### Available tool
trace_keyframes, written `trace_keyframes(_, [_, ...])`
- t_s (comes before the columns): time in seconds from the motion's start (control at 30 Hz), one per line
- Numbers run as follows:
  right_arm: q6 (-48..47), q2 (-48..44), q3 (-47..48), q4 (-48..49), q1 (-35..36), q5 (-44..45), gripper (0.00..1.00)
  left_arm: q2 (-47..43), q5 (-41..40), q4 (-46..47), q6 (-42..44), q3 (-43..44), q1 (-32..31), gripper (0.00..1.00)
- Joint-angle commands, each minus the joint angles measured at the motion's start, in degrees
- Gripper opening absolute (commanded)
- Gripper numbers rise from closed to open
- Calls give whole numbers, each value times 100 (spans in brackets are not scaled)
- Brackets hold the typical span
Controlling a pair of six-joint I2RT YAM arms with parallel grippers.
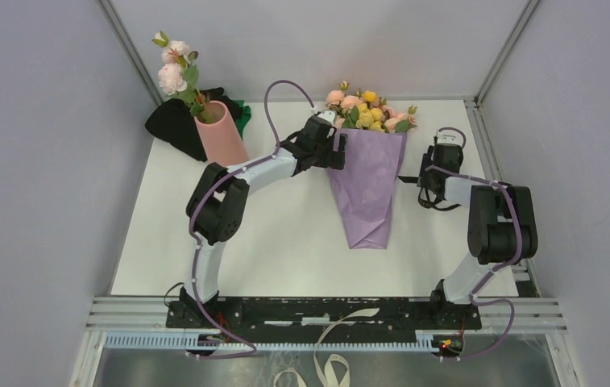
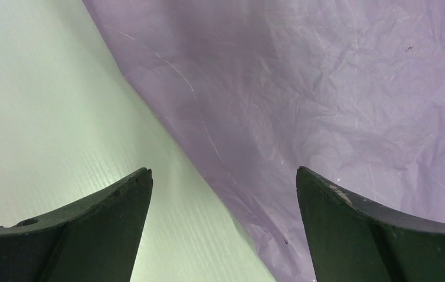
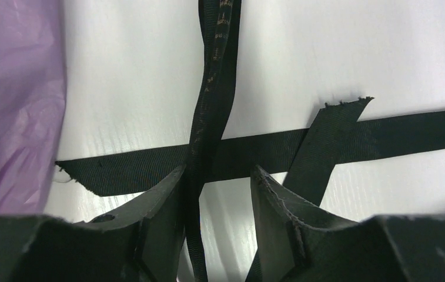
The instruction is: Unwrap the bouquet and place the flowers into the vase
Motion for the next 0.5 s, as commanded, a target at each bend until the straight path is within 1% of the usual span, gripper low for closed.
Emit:
trace_keyframes(0.0, [-53,-248,249,-222,-15,99,49,-366,-188,154,165,-47,-19,97])
trace_keyframes(0.23, [-238,-1412,499,-420,41,-27,51,-434,-300,219,67,-73,-12,97])
trace_keyframes(0.33, [-297,-1849,611,-489,131,-207,52,-408,-251,240,-1,-39,-10,98])
trace_keyframes(0.47, [-325,-2016,781,-528,477,-511,53,-385,-266,302,-145,-25,-15,99])
